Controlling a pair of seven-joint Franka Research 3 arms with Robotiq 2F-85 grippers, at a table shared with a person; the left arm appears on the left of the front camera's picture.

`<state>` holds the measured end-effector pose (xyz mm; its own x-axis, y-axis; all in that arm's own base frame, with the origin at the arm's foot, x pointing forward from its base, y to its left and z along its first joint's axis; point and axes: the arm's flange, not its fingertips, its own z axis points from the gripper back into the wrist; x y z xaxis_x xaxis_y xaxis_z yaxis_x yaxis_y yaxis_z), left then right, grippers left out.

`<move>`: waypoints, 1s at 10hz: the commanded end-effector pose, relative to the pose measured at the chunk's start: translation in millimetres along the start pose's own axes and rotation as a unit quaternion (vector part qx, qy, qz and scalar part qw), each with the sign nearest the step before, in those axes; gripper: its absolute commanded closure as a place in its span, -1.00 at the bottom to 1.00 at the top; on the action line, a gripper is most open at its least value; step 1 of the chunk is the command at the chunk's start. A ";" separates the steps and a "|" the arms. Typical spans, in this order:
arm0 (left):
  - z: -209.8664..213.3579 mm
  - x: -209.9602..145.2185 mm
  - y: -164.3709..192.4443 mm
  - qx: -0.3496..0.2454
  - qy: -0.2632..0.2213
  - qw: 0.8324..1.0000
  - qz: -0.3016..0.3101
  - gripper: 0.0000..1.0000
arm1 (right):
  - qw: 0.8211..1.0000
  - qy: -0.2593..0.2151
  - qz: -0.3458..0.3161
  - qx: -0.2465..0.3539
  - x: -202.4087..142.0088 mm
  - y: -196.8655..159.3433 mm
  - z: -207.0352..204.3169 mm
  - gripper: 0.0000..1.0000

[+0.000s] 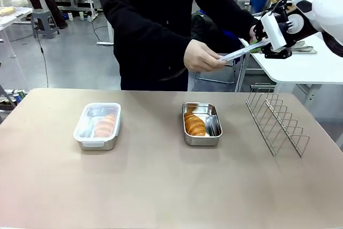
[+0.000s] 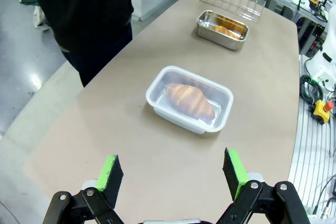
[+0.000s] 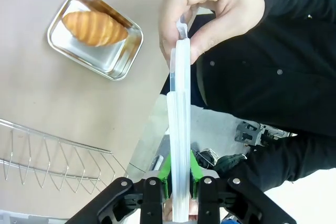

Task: Place the bread in airtight containers.
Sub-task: Release when the human grabs the Airtight Container lid.

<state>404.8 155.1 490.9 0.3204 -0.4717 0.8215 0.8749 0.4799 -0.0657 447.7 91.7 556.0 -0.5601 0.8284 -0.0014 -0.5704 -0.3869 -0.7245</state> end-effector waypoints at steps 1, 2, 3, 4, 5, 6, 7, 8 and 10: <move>-0.8 0.3 -1.3 -0.001 -0.013 1.000 -0.010 -1.00 | 1.000 0.002 0.004 -0.002 0.0 0.2 1.2 1.00; -0.8 0.3 -1.3 -0.001 -0.013 1.000 -0.010 -1.00 | 1.000 0.002 0.004 -0.002 0.0 0.2 1.2 1.00; -0.8 0.3 -1.3 -0.001 -0.013 1.000 -0.010 -1.00 | 1.000 0.002 0.004 -0.002 0.0 0.2 1.2 1.00; -0.8 0.3 -1.3 -0.001 -0.013 1.000 -0.010 -1.00 | 1.000 0.002 0.004 -0.002 0.0 0.2 1.2 1.00; -0.8 0.3 -1.3 -0.001 -0.013 1.000 -0.010 -1.00 | 1.000 0.002 0.004 -0.002 0.0 0.2 1.2 1.00; -0.8 0.3 -1.3 -0.001 -0.013 1.000 -0.010 -1.00 | 1.000 0.002 0.004 -0.002 0.0 0.2 1.2 1.00; -0.8 0.3 -1.3 -0.001 -0.013 1.000 -0.010 -1.00 | 1.000 0.002 0.004 -0.002 0.0 0.2 1.2 1.00; -0.8 0.3 -1.3 -0.001 -0.013 1.000 -0.010 -1.00 | 1.000 0.001 0.000 0.001 0.1 0.0 -0.3 -0.38; -0.8 0.3 -1.3 -0.001 -0.013 1.000 -0.010 -1.00 | 0.997 -0.002 -0.071 -0.016 -1.6 -9.9 18.8 -1.00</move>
<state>404.8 155.1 490.9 0.3204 -0.4717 0.8215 0.8749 0.4798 -0.0657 447.1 88.2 561.8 -0.5304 0.8472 0.0314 -0.5908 -0.3428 -0.7304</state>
